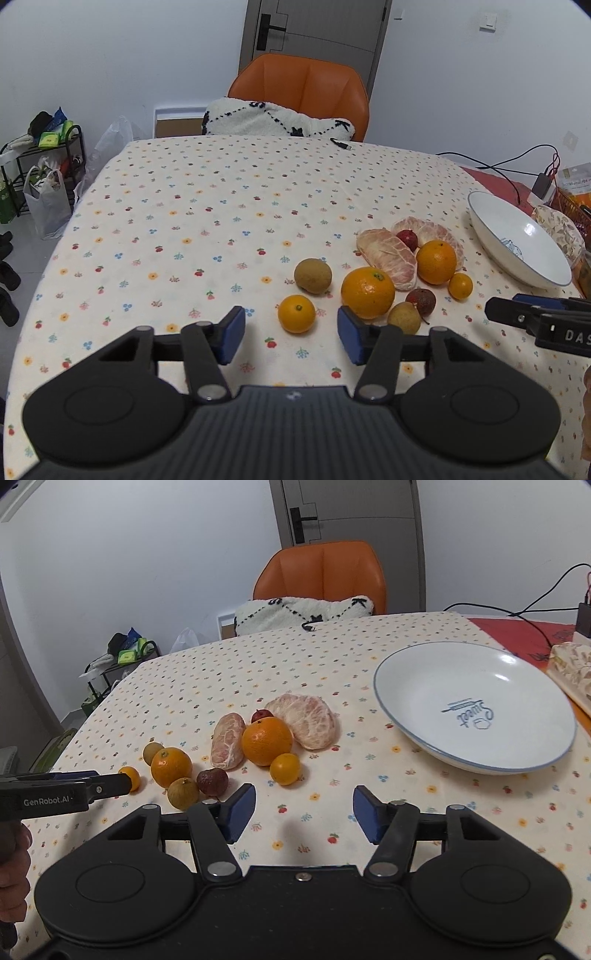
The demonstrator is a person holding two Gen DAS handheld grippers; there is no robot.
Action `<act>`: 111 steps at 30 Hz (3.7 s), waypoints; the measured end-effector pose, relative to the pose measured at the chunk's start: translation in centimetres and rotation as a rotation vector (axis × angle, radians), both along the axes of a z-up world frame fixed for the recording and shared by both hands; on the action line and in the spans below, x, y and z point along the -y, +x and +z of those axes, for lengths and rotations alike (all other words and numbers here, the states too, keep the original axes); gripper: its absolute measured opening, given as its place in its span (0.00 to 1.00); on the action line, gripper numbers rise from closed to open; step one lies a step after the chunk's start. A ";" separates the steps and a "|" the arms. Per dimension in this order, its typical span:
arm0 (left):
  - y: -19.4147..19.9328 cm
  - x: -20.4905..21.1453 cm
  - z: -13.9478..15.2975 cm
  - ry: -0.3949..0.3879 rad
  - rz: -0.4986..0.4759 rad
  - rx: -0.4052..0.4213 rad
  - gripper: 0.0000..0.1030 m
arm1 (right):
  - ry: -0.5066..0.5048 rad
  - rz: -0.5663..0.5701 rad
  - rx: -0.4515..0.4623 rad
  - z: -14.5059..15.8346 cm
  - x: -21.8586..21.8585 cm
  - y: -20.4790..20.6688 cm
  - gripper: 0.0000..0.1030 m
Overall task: Organize fruits
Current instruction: 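Close the left gripper on a kumquat while the right gripper grasps another kumquat, then carry both kumquats over the white plate and open both grippers, then withdraw both grippers from the plate back to the fruit cluster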
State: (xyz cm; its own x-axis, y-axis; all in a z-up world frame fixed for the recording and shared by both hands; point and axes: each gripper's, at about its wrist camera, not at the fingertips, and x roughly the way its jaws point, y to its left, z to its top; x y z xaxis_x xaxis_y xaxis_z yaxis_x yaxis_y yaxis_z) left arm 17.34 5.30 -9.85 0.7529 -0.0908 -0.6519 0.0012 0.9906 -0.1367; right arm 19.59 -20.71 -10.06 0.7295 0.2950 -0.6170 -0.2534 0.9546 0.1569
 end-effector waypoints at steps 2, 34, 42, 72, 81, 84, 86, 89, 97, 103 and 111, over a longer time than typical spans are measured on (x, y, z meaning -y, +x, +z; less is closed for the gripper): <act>0.4 -0.1 -0.3 -0.005 0.006 -0.003 0.46 | -0.003 0.005 -0.004 -0.3 -0.3 0.4 0.53; 1.4 8.7 3.7 -0.046 -0.120 0.093 0.21 | 0.058 -0.049 0.090 1.0 3.7 0.9 0.21; 2.4 13.7 4.0 -0.054 -0.202 0.110 0.21 | 0.064 -0.129 0.123 1.4 7.7 0.0 0.21; 8.8 24.6 2.9 -0.027 -0.282 0.073 0.21 | 0.107 -0.214 0.137 0.0 16.6 2.1 0.23; 9.5 25.1 2.5 -0.004 -0.253 0.057 0.27 | 0.145 -0.224 0.143 -0.1 17.3 2.0 0.26; 9.1 24.8 2.6 -0.006 -0.252 0.058 0.32 | 0.146 -0.223 0.145 -0.1 17.2 1.7 0.26; 8.6 24.4 2.8 0.008 -0.249 0.067 0.38 | 0.149 -0.219 0.144 0.0 17.0 1.6 0.26; 7.8 23.6 3.2 0.020 -0.240 0.072 0.51 | 0.173 -0.210 0.130 0.1 17.0 1.5 0.26; 5.4 19.7 4.6 0.041 -0.172 0.137 0.82 | 0.160 -0.187 0.140 0.7 15.6 0.6 0.35; 3.5 16.6 4.9 0.049 -0.120 0.156 0.88 | 0.143 -0.190 0.147 1.0 14.4 -0.2 0.45; 0.9 12.4 4.5 0.019 -0.064 0.152 0.89 | 0.124 -0.163 0.176 1.7 12.0 -1.5 0.80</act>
State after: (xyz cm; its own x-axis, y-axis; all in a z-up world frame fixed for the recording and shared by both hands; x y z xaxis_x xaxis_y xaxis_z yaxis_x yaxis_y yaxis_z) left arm 18.22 -7.11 -5.30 0.8360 -0.1302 -0.5331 0.0833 0.9903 -0.1113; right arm 18.09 -32.74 -8.33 0.8666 0.2302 -0.4428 -0.1313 0.9612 0.2426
